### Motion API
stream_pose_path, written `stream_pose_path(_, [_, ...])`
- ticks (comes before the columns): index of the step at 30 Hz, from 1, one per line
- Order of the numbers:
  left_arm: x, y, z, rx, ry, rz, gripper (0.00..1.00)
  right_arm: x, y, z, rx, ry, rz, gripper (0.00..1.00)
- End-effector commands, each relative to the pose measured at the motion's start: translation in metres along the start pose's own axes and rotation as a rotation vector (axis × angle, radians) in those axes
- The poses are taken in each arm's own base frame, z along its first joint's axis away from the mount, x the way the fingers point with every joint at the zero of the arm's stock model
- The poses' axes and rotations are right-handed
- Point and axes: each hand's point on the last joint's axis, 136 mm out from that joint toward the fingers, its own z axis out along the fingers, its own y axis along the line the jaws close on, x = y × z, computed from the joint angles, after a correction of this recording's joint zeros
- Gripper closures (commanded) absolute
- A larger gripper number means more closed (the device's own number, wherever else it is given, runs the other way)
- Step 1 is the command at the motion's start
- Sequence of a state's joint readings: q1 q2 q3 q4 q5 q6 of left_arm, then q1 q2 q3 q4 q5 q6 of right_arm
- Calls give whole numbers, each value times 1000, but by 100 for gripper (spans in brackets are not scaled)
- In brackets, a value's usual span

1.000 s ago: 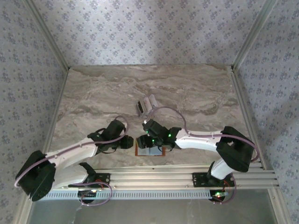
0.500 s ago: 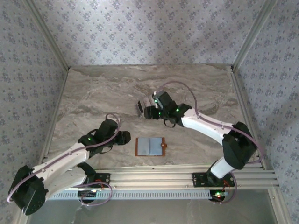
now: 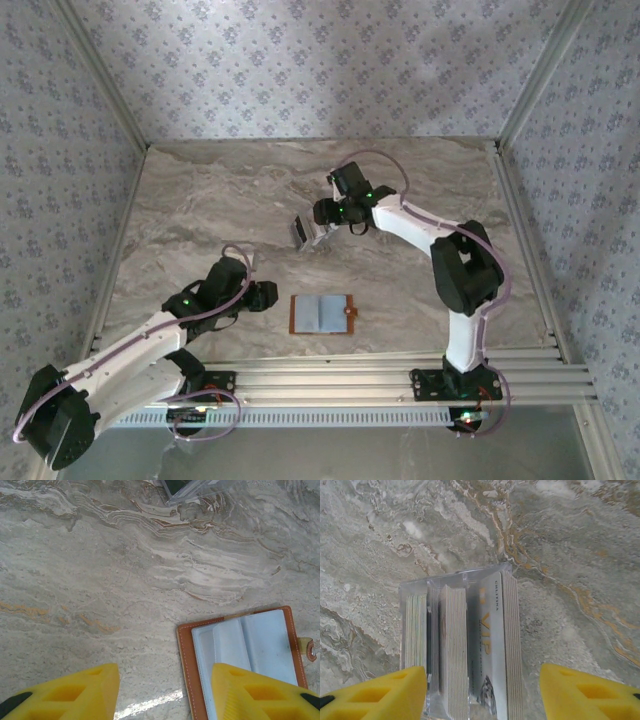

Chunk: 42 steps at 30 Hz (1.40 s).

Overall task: Put the credit cards into the card holder
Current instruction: Pick up the credit card from the storage box.

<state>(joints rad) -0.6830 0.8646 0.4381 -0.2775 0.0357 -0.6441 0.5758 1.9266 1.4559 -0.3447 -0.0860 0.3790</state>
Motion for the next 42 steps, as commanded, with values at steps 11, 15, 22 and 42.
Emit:
stream_pose_path(11, [-2, -1, -1, 12, -12, 8, 48, 1, 22, 3, -142, 53, -4, 45])
stream_pose_path(15, [-3, -1, -1, 14, -13, 9, 48, 0, 27, -2, -172, 46, -7, 47])
stream_pose_path(22, [-3, -2, -1, 16, -14, 9, 48, 2, 31, 6, -232, 83, 14, 50])
stream_pose_path(42, [-2, -2, 1, 16, -8, 9, 48, -2, 27, -3, -278, 85, 42, 66])
